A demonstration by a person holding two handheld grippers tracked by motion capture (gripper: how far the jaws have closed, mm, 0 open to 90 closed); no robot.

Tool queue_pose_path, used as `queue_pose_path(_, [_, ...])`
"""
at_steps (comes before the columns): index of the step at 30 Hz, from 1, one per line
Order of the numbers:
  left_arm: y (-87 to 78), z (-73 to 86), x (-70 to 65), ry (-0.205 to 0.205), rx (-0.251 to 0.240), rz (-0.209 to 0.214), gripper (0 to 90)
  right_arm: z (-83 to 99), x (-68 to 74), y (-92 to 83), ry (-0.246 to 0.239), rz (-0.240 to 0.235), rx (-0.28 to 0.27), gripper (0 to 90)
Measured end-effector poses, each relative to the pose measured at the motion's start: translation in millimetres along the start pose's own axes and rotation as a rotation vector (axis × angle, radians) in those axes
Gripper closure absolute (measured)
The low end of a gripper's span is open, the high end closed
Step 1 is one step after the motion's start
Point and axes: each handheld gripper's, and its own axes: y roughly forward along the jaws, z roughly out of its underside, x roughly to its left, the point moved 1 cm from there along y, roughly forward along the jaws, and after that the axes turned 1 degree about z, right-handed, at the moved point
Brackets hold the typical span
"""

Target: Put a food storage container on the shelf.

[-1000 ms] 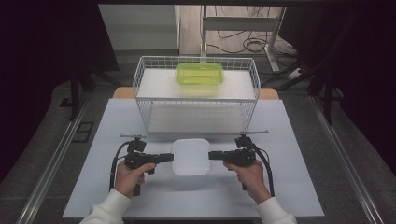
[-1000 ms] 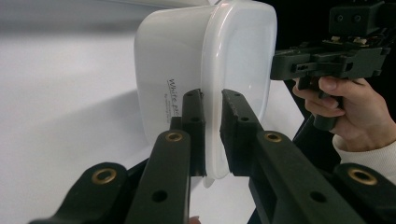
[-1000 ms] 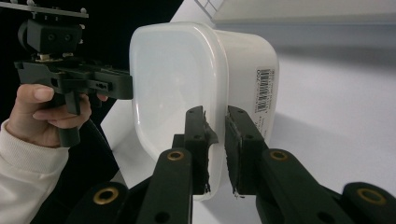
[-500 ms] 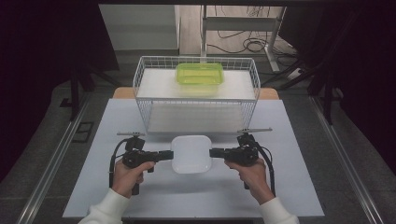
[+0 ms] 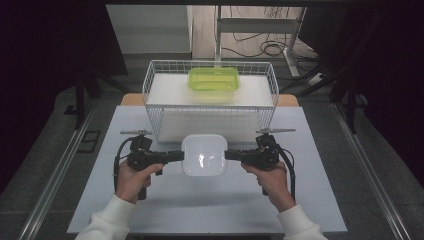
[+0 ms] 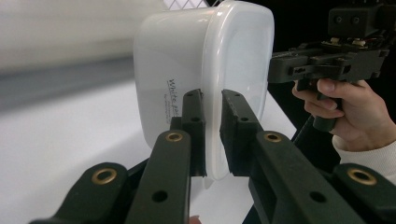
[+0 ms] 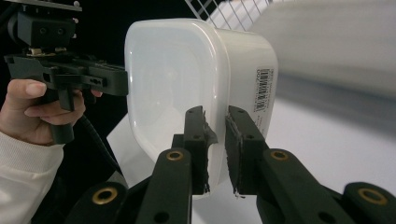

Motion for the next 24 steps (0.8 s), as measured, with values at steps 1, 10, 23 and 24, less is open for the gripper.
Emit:
queue_pose_path(1, [-1.3,-2.7,-1.8,0.003,-0.004,-0.001,80.5,-2.4,1.3,-1.0,-0.003,0.0,-0.004,78.7])
queue_pose_path(10, [-6.2,-15.9,-9.4,0.024,-0.011,-0.011,80.5,-16.5,8.2,-7.3,-0.024,0.003,-0.032,78.4])
queue_pose_path(23, [-13.0,-33.9,-20.4,0.05,-0.028,-0.014,80.5,-34.9,15.3,-16.0,-0.047,0.0,-0.054,78.1])
queue_pose_path(24, [-13.5,-37.3,-21.6,0.052,-0.034,-0.01,80.5,-36.6,16.1,-16.9,-0.048,0.001,-0.056,78.1])
